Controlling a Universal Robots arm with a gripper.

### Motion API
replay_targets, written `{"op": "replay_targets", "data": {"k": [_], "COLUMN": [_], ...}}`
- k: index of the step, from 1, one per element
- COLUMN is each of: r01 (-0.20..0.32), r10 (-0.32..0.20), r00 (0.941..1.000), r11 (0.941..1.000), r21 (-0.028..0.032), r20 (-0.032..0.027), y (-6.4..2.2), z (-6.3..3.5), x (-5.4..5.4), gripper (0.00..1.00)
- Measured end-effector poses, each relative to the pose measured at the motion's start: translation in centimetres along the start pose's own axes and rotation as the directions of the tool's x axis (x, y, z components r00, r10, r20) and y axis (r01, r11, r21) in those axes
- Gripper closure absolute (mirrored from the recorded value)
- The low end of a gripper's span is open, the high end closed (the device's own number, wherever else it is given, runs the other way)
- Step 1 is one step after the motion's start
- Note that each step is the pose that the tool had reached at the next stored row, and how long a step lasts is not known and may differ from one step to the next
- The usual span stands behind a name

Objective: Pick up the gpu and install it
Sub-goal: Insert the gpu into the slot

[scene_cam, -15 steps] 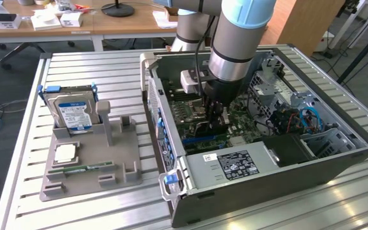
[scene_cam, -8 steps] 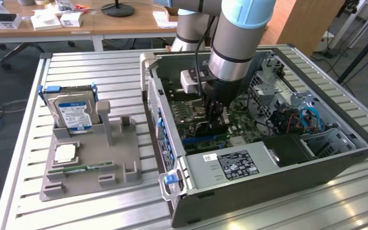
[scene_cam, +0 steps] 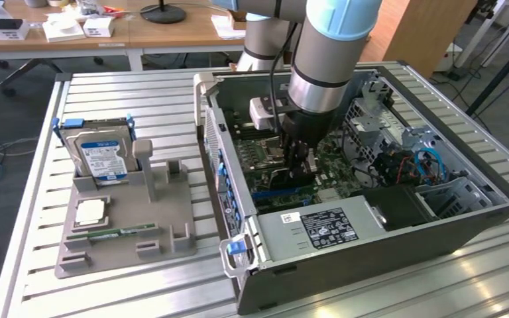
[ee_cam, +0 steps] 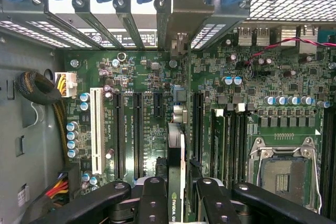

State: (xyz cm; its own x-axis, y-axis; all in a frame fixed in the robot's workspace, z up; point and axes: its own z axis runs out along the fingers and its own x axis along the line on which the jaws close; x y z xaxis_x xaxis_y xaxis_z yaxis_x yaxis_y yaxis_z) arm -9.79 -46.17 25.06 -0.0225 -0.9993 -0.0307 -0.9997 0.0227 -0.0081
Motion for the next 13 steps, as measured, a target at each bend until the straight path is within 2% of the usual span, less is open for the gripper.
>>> {"op": "replay_targets", "data": {"k": [13], "r01": [0.0], "r10": [0.0], "r00": [1.0], "r11": [1.0], "r21": [0.0001], "r20": [0.0001], "y": [0.0], "z": [0.09], "x": [0.0], "gripper": [0.74]}}
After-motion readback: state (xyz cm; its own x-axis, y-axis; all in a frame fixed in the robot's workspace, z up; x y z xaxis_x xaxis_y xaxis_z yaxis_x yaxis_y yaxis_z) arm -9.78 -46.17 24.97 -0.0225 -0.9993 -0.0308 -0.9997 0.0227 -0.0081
